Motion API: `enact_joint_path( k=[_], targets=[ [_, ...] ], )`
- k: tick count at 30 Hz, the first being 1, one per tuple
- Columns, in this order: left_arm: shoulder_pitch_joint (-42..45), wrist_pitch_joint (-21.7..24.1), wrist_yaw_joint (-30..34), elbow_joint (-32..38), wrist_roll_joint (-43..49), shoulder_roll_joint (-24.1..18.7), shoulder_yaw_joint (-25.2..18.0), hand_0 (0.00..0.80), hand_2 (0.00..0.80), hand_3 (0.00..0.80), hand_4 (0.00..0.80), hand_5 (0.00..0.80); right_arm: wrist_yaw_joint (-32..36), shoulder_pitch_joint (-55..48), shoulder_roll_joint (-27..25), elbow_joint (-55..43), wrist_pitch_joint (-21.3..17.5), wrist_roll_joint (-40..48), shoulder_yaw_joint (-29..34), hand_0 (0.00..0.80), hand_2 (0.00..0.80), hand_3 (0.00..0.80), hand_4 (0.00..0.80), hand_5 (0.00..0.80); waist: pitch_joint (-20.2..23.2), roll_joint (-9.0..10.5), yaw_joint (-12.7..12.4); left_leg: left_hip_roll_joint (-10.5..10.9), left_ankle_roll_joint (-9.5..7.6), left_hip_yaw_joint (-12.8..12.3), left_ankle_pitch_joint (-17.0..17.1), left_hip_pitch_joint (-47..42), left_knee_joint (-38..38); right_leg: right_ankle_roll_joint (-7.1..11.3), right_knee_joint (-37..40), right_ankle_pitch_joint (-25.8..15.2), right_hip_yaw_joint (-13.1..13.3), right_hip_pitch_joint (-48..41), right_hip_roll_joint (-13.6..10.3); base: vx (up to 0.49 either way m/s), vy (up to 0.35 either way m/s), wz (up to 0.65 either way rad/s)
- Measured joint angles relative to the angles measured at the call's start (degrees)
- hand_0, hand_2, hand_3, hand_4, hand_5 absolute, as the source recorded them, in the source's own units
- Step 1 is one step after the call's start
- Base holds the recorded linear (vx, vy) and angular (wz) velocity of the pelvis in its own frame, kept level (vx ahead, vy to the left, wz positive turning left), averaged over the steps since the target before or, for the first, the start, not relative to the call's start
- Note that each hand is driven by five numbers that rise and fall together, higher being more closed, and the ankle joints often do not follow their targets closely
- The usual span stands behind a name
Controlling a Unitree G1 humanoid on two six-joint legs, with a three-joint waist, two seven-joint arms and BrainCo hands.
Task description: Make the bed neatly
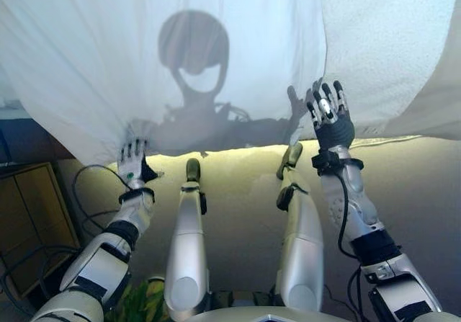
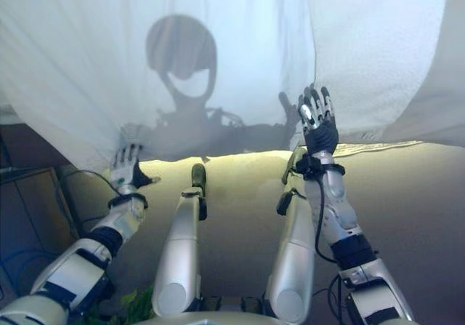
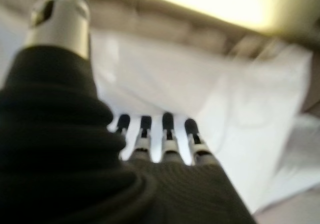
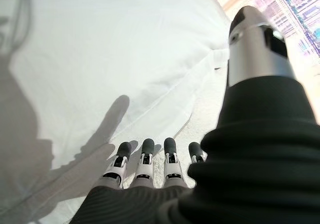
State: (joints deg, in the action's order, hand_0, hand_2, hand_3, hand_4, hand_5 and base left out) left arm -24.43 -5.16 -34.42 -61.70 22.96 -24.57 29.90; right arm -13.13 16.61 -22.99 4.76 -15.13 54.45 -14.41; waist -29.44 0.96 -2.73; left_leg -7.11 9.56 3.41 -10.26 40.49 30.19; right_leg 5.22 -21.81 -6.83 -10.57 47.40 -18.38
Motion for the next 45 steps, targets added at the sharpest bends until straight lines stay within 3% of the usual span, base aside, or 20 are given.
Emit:
enact_joint_path(
  k=[4,7,9,12,16,23,26,28,31,35,40,45],
  targets=[
    [8.97,1.26,4.16,-3.48,-0.22,2.19,-0.33,0.000,0.000,0.000,0.000,0.000,1.45,-3.04,-0.17,-0.01,-0.74,0.05,0.24,0.000,0.000,0.000,0.000,0.000,-0.04,-0.07,-2.01,-0.36,0.55,0.02,0.49,-5.18,-2.27,-0.41,-1.81,1.76,-1.17,-3.93,-0.50,0.017,-0.133,0.12],
    [13.56,2.71,4.50,-5.10,-3.19,3.34,-2.89,0.000,0.000,0.000,0.000,0.000,2.34,-4.52,-0.02,1.14,-0.87,0.11,0.24,0.000,0.000,0.000,0.000,0.000,-0.06,-0.13,-3.74,-0.73,1.03,-0.20,1.60,-10.77,-5.65,-0.34,-3.90,4.65,-3.05,-7.95,-1.77,0.100,-0.146,0.25],
    [15.61,5.41,3.53,-5.24,-6.39,3.58,-5.38,0.000,0.000,0.000,0.000,0.000,3.32,-4.43,0.18,3.16,-0.88,0.12,0.39,0.000,0.000,0.000,0.000,0.000,-0.03,-0.17,-4.54,-1.08,1.45,-0.32,2.33,-14.66,-7.95,-0.46,-4.33,5.74,-3.81,-10.75,-1.93,0.193,-0.113,0.11],
    [17.11,11.49,1.59,-4.44,-11.06,3.00,-11.04,0.000,0.000,0.000,0.000,0.000,5.96,-5.21,0.39,7.01,-0.88,0.17,1.55,0.000,0.000,0.000,0.000,0.000,0.77,-0.25,-4.74,-1.38,0.76,-0.58,2.97,-19.95,-11.13,-0.28,-4.23,6.93,-4.32,-15.13,-2.11,0.200,-0.077,0.10],
    [16.97,17.88,0.74,1.47,-15.52,1.41,-15.03,0.000,0.000,0.000,0.000,0.000,10.35,-7.58,0.77,12.74,-0.77,0.22,4.64,0.000,0.000,0.000,0.000,0.000,5.27,-1.70,-4.43,-1.33,0.24,-2.22,3.44,-23.44,-13.23,0.17,-3.90,7.51,-4.42,-17.79,-2.85,0.175,-0.057,0.03],
    [17.85,23.68,1.95,11.65,-18.16,1.35,-15.69,0.000,0.000,0.000,0.000,0.000,11.36,-13.19,2.61,13.55,2.66,-1.25,4.83,0.000,0.000,0.000,0.000,0.000,12.31,-4.30,-4.36,-1.41,0.30,-3.32,3.58,-31.46,-17.36,1.24,-3.06,8.56,-4.30,-23.97,-2.57,0.174,-0.061,-0.04],
    [21.67,26.01,7.34,17.22,-23.82,3.38,-17.82,0.000,0.000,0.000,0.000,0.000,11.25,-15.60,3.96,13.53,4.90,-2.08,4.95,0.000,0.000,0.000,0.000,0.000,15.52,-4.79,-4.44,-1.49,0.06,-3.35,3.72,-34.32,-19.40,1.59,-1.75,8.50,-4.35,-26.38,-2.12,0.117,-0.111,-0.05],
    [23.50,26.95,15.06,20.53,-32.03,4.96,-18.18,0.000,0.000,0.000,0.000,0.000,11.19,-17.11,4.89,13.55,5.56,-2.43,4.93,0.000,0.000,0.000,0.000,0.000,17.12,-4.88,-4.49,-1.57,-0.02,-3.34,3.77,-35.30,-20.01,2.07,-1.23,8.78,-4.37,-27.46,-2.03,0.060,-0.102,0.03],
    [25.57,26.58,29.51,22.94,-46.17,8.90,-20.24,0.000,0.000,0.000,0.000,0.000,11.48,-18.56,6.79,13.60,5.91,-5.86,5.05,0.000,0.000,0.000,0.000,0.000,18.41,-4.68,-4.55,-1.48,-0.01,-3.34,3.77,-36.31,-20.48,2.13,-1.08,8.83,-4.36,-28.34,-2.04,0.044,-0.083,0.02],
    [27.06,23.26,40.62,24.69,-57.03,11.01,-20.41,0.000,0.000,0.000,0.000,0.000,11.46,-19.11,7.30,14.57,5.95,-8.83,5.28,0.000,0.000,0.000,0.000,0.000,18.99,-3.96,-4.67,-1.44,-0.04,-3.35,3.77,-37.92,-20.79,2.14,-0.51,8.83,-4.36,-30.05,-1.90,0.019,-0.079,0.00],
    [28.29,20.24,44.48,27.16,-63.40,10.91,-22.50,0.000,0.000,0.000,0.000,0.000,15.10,-19.23,7.56,22.45,5.87,-8.62,7.07,0.000,0.000,0.000,0.000,0.000,21.47,-2.01,-5.03,-1.59,-0.09,-3.63,3.79,-39.16,-21.60,2.40,0.81,8.46,-4.35,-31.60,-1.63,0.039,-0.094,-0.01],
    [27.75,18.21,44.40,30.18,-64.29,10.92,-22.42,0.000,0.000,0.000,0.000,0.000,17.31,-19.26,9.45,23.70,5.89,-6.58,6.64,0.000,0.000,0.000,0.000,0.000,22.84,-1.63,-6.07,-1.83,-0.61,-4.40,4.08,-40.61,-22.63,2.66,3.17,7.54,-4.44,-34.43,-1.08,0.052,-0.044,0.03]
  ],
)
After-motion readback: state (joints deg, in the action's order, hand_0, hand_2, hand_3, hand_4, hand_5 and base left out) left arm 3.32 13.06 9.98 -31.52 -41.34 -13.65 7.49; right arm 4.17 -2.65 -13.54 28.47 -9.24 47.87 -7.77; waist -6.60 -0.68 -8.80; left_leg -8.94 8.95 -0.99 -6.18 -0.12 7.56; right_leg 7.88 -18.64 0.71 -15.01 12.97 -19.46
